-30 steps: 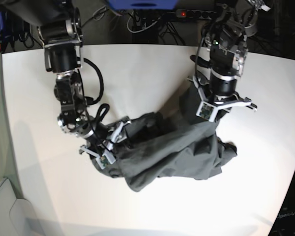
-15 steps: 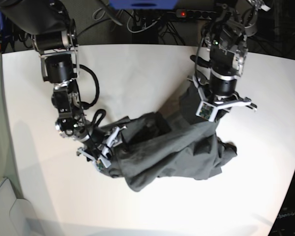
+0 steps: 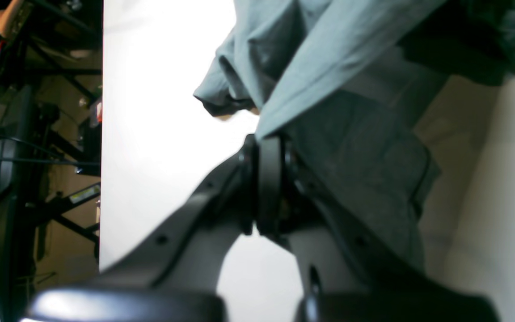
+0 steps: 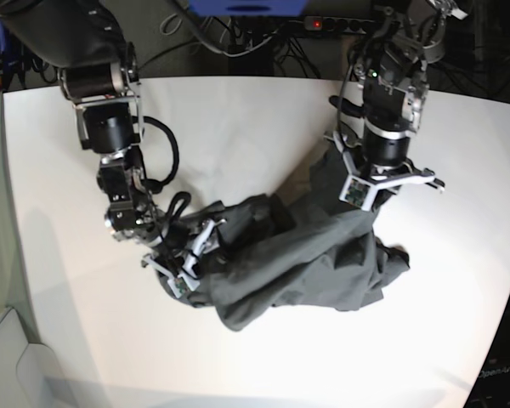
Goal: Layout the t-shirt on the table in an organized manner, then fold the t-shirt properly
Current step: 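Release the shirt with both grippers and raise them away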
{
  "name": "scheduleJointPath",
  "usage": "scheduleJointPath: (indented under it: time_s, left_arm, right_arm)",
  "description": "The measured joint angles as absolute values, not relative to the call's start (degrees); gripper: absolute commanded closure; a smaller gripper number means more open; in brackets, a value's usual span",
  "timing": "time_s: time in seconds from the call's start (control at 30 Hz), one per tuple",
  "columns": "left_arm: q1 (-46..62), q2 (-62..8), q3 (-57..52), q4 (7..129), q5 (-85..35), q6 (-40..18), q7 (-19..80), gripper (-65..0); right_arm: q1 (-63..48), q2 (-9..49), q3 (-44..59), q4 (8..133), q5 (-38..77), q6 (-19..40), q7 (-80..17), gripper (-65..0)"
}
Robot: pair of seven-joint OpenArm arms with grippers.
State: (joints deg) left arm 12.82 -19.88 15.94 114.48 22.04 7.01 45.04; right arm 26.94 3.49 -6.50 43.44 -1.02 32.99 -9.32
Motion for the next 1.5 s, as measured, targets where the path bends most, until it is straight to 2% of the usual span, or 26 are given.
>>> scheduleJointPath:
  time_s: [0.07,0.17,0.27,0.37,0.67,0.93,1.17,1.3,1.5]
  left_arm:
    - [12.82,-19.86,15.94,114.48,22.04,7.01,45.01,-0.2]
    - [12.82,-19.88,15.94,114.48,22.04,7.01,45.01,-0.2]
    - [12.71,-19.86,15.94,114.48,22.02,6.98,45.04,-0.2]
    - [12.12,-19.84,15.92,114.52,21.98,6.94,45.01,-0.2]
    - [12.53,-19.84,16.34,115.04,26.59,6.68,44.51,-0.2]
    - [14.72,-19.4,19.22,115.09,26.76,6.74,41.47,-0.2]
    - [17.43,-23.64,19.22,115.13,31.55,6.68,39.7,-0.2]
    - [18.79,-26.11,19.25,115.13,34.79,6.26,37.98,-0.2]
    - [20.53,-30.35,19.09,115.13,39.81,6.26,38.04,-0.2]
  right_arm:
    - [27.07,3.62,-6.5,43.44,-1.04,33.01,-9.34,-29.8]
    - [27.31,3.6,-6.24,43.51,-1.04,33.12,-9.47,-13.1]
    - [27.57,3.25,-6.07,46.52,-1.02,33.08,-9.78,-0.2]
    - [25.52,2.87,-4.08,54.04,-0.51,33.04,-9.67,0.0]
    - [9.98,2.96,2.66,80.4,-0.99,33.26,-10.11,0.0]
    - [-3.2,3.01,9.65,96.49,-1.02,33.19,-10.22,0.0]
    - [-13.67,2.48,9.82,101.41,-0.6,33.32,-9.76,0.0]
    - [-17.89,-1.5,9.58,102.72,-0.78,33.23,-9.54,0.0]
    - [-22.48,-3.07,6.22,103.13,-0.78,33.15,-9.61,0.0]
